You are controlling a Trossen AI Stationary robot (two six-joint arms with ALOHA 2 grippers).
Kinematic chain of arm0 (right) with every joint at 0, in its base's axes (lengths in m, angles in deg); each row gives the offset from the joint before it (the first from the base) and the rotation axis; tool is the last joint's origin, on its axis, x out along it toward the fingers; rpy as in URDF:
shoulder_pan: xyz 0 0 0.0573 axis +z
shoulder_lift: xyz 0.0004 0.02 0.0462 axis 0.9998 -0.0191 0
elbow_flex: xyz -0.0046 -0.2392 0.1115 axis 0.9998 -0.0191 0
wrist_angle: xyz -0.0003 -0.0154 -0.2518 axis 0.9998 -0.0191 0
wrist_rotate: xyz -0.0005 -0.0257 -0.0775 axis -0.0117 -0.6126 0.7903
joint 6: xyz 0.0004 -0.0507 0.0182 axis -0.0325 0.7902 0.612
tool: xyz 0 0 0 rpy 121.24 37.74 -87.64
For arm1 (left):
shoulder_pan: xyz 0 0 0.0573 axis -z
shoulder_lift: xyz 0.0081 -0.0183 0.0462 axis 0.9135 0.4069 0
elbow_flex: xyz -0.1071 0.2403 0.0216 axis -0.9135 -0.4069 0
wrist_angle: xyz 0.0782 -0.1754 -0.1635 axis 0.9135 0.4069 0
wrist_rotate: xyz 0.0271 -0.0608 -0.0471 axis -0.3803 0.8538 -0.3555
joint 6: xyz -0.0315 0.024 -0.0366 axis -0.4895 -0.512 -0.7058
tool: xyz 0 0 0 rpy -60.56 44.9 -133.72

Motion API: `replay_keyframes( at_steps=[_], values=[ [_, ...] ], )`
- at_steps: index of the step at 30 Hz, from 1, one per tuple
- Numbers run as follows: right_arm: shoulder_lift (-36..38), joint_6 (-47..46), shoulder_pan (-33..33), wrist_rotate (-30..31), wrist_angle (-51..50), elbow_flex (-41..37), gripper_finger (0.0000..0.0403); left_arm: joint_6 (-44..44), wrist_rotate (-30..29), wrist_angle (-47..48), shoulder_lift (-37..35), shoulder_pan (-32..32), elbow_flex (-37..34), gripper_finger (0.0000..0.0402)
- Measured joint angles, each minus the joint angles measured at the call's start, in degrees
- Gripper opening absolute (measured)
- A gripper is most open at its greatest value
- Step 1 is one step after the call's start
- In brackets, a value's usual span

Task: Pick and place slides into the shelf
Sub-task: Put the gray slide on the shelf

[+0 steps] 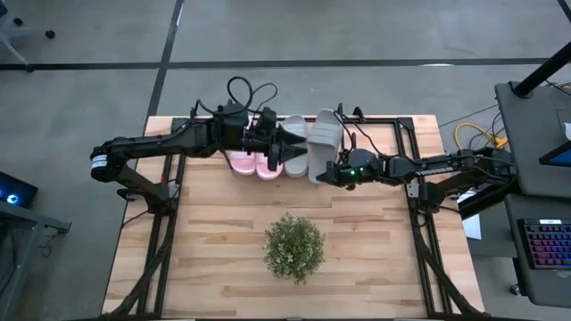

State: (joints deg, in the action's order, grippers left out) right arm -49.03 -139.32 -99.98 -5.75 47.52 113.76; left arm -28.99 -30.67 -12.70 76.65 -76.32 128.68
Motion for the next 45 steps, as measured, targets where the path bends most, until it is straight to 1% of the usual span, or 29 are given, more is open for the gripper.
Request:
replay_keyframes(
  at_steps=[5, 12, 14, 17, 19, 21, 24, 27, 30, 32, 35, 37, 38, 40, 44, 45],
  values=[
    [0.0, 1.57, -0.23, -0.55, 0.03, 0.0, 0.0051, 0.02, 0.01, -0.04, 0.0, 0.33, 0.0, 0.0238],
    [0.0, 5.09, 0.35, -4.53, 0.41, 0.64, 0.0051, 0.17, -0.1, 0.94, 0.0, 0.37, -0.09, 0.0238],
    [0.0, 5.12, 0.8, -5.18, 1.03, 0.92, 0.0051, 1.31, -2.05, 4.21, 0.0, 0.26, -0.09, 0.0238],
    [0.03, 5.22, 1.41, -6.53, 4.24, 0.97, 0.0051, 4.08, -7.8, 11.44, 0.01, -0.3, -0.14, 0.0238],
    [0.31, 5.22, 1.81, -6.93, 5.36, 0.98, 0.0051, 4.94, -9.09, 15.85, 0.02, -1.26, -0.15, 0.0238],
    [0.52, 5.06, 2.0, -7.83, 5.74, 0.98, 0.0051, 4.96, -9.19, 18.98, 0.02, -2.28, -0.41, 0.0238],
    [0.87, 5.06, 2.59, -8.26, 6.42, 0.98, 0.0051, 4.49, -9.3, 18.85, 0.02, -3.59, -2.12, 0.0238],
    [1.11, 4.98, 3.1, -9.41, 9.25, 0.98, 0.0051, 3.58, -9.38, 16.95, 0.02, -4.66, -3.88, 0.0238],
    [1.46, 3.14, 3.23, -9.6, 10.98, 0.99, 0.0051, 3.51, -9.57, 16.16, 0.66, -4.68, -4.55, 0.0238],
    [1.62, 2.09, 3.19, -9.56, 11.03, 1.01, 0.0051, 4.49, -9.61, 16.23, 1.17, -3.66, -4.53, 0.0238],
    [1.64, 0.8, 3.15, -9.53, 11.04, 1.01, 0.0051, 8.77, -10.14, 16.23, 1.53, -1.28, -3.75, 0.0238],
    [1.64, 0.46, 3.18, -9.6, 11.02, 1.01, 0.0051, 12.54, -12.87, 16.24, 1.7, 0.83, -3.01, 0.0238],
    [1.64, 0.46, 3.18, -9.62, 11.02, 1.01, 0.0051, 14.77, -15.26, 16.6, 1.75, 2.06, -2.61, 0.0238],
    [1.64, 0.39, 3.0, -9.64, 11.02, 1.01, 0.0051, 20.66, -21.49, 17.64, 1.79, 4.58, -2.06, 0.0238],
    [1.64, -0.03, 2.76, -9.97, 12.21, 1.01, 0.0051, 33.08, -36.35, 17.29, 1.79, 9.37, -1.95, 0.0238],
    [1.65, -0.21, 2.78, -9.99, 12.51, 1.01, 0.0051, 35.91, -38.85, 16.71, 1.79, 10.22, -2.02, 0.0238]
  ],
)
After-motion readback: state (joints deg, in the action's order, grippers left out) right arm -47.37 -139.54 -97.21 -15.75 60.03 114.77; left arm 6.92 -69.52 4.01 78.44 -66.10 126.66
